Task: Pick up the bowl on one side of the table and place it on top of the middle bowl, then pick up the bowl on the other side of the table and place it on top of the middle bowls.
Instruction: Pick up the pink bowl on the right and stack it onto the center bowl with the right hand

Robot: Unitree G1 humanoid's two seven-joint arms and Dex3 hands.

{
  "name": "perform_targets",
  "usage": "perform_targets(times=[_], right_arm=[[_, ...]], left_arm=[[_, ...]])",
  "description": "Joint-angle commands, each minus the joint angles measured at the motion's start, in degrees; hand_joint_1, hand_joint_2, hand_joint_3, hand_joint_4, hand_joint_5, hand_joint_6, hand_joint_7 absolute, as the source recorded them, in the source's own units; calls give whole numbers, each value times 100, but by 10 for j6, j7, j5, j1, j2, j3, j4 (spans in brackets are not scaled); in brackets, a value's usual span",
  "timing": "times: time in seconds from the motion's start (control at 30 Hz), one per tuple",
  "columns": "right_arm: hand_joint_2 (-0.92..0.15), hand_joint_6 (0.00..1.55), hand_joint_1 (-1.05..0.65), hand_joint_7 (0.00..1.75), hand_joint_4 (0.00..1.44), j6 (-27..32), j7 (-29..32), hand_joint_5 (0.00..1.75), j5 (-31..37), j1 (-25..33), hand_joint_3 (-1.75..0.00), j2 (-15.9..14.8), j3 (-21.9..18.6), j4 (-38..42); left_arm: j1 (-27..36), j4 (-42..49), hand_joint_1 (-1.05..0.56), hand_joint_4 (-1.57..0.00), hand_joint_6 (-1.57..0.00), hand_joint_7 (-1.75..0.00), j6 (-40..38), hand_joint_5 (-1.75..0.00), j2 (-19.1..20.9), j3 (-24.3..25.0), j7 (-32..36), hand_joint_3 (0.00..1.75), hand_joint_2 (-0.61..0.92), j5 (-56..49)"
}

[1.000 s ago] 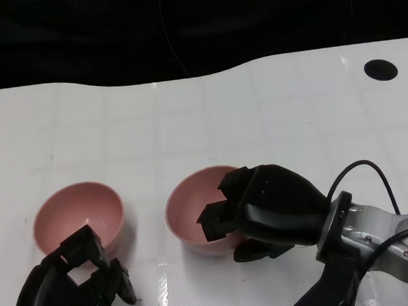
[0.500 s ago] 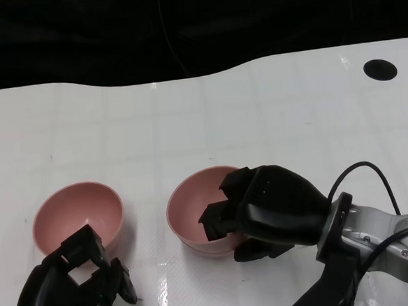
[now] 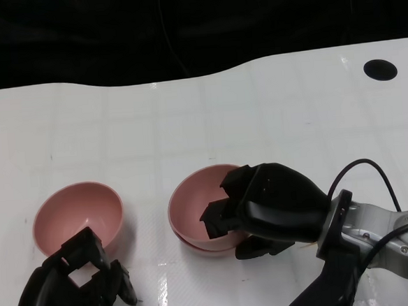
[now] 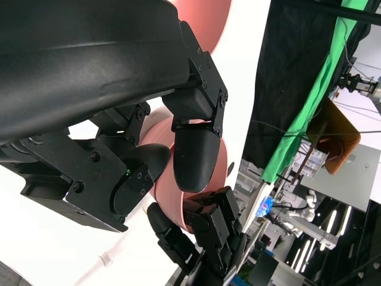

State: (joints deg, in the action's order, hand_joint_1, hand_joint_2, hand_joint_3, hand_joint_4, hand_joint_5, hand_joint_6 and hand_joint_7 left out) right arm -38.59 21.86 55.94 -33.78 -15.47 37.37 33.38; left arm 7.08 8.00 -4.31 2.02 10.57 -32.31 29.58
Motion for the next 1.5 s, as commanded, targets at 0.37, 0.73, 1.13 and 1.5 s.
perform_targets(times=[0.37, 0.73, 1.13, 1.5], right_arm=[[-84, 72, -21, 134, 84, 1, 20, 175, 3, -17, -29, 3, 9, 21], [-85, 72, -21, 136, 83, -6, 54, 175, 7, -26, -23, 13, 20, 57], [-92, 86, -68, 2, 94, 25, 22, 19, 14, -11, -38, -7, 22, 40], [-92, 41, -89, 0, 34, 44, -24, 0, 10, -1, -46, -15, 25, 26]], left_arm=[[1, -2, -2, -84, -76, -164, 7, -175, 1, 2, 3, 123, 58, 0], [-2, 4, -3, -85, -77, -163, 15, -175, 3, 1, -3, 125, 57, -4], [-3, 18, -2, -85, -77, -161, 39, -175, 4, -3, -7, 125, 58, -5], [-10, 27, 0, -82, -77, -159, 36, -175, 7, -1, -21, 126, 60, 5]])
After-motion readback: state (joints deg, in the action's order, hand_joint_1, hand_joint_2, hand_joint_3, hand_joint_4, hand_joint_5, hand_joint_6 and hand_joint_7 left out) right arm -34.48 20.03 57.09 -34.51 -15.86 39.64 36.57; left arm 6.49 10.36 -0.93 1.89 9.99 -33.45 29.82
